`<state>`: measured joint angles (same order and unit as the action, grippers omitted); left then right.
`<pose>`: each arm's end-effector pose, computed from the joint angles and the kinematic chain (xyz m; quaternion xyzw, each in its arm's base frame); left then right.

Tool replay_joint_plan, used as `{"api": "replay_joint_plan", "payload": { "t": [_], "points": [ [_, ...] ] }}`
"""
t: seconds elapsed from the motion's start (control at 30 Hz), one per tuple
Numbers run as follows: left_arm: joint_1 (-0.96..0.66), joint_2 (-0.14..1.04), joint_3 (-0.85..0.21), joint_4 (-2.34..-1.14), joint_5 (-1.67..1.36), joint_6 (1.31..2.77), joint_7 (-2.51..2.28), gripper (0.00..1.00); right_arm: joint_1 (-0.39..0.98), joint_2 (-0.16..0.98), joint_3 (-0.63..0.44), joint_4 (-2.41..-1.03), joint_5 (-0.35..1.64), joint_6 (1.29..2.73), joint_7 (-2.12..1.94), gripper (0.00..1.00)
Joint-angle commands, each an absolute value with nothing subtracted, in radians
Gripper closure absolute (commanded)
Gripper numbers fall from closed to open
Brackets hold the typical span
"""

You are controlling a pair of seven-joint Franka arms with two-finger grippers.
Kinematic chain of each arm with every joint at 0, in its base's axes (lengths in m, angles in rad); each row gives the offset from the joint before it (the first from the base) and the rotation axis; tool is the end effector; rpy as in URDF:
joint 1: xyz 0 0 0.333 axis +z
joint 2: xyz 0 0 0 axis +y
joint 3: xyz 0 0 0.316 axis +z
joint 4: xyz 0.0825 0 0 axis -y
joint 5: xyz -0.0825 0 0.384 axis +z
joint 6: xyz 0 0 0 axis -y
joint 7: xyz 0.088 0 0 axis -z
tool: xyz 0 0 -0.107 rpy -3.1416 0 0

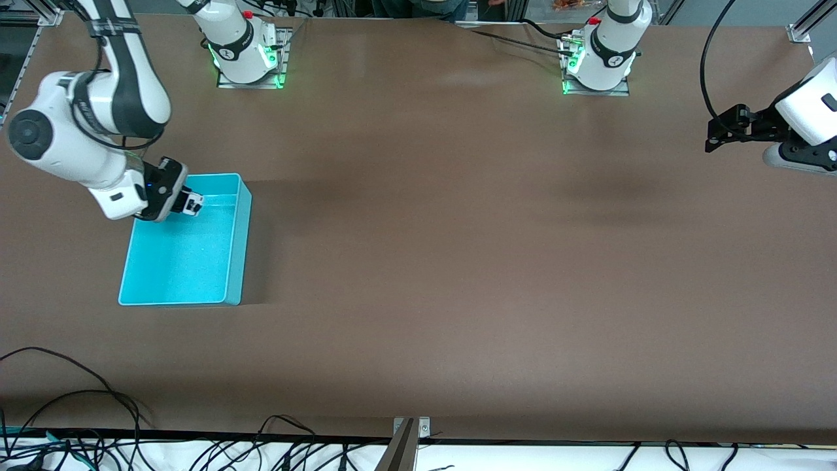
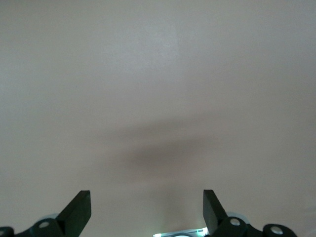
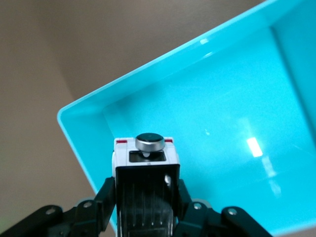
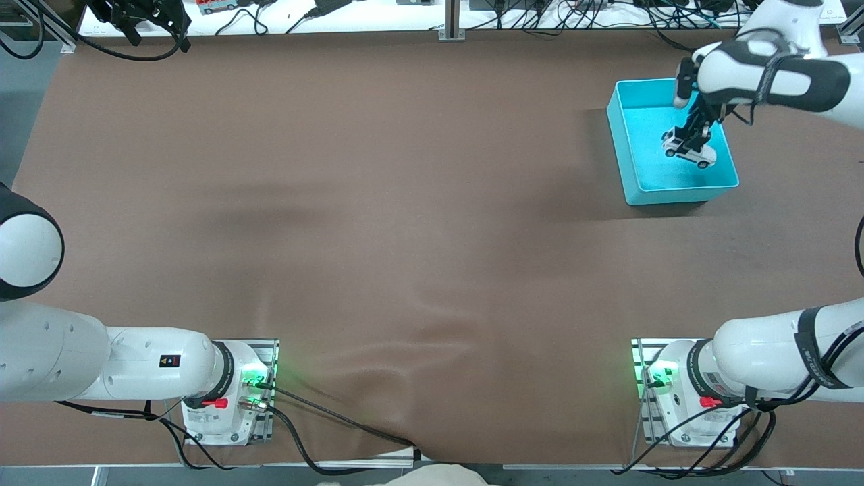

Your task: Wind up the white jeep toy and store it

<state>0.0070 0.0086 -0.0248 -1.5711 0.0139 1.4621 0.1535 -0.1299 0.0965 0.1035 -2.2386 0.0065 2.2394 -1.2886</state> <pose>0.5447 -0.0080 0.6108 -0.9946 0.0851 0.0591 0.0028 0.5241 -0.0138 0.3187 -0.8077 -0.5876 0.0331 0.0350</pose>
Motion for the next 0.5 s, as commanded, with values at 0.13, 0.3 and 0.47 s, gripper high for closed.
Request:
{"api": "replay_joint_plan", "payload": {
  "t": [0.13,0.3,0.47],
  "points": [
    [0.011,0.023,-0.026,-1.539,0.017,1.437,0.175,0.0,-0.143,0.086,0.109,-2.394,-0.011,2.456,-1.457,1.0],
    [0.009,0.023,-0.026,-1.539,0.017,1.436,0.175,0.0,-0.149,0.117,0.086,-2.442,-0.012,2.548,-1.486,1.0],
    [0.011,0.023,-0.026,-1.54,0.017,1.434,0.175,0.0,-0.149,0.159,0.052,-2.453,-0.014,2.598,-1.549,1.0]
  ]
}}
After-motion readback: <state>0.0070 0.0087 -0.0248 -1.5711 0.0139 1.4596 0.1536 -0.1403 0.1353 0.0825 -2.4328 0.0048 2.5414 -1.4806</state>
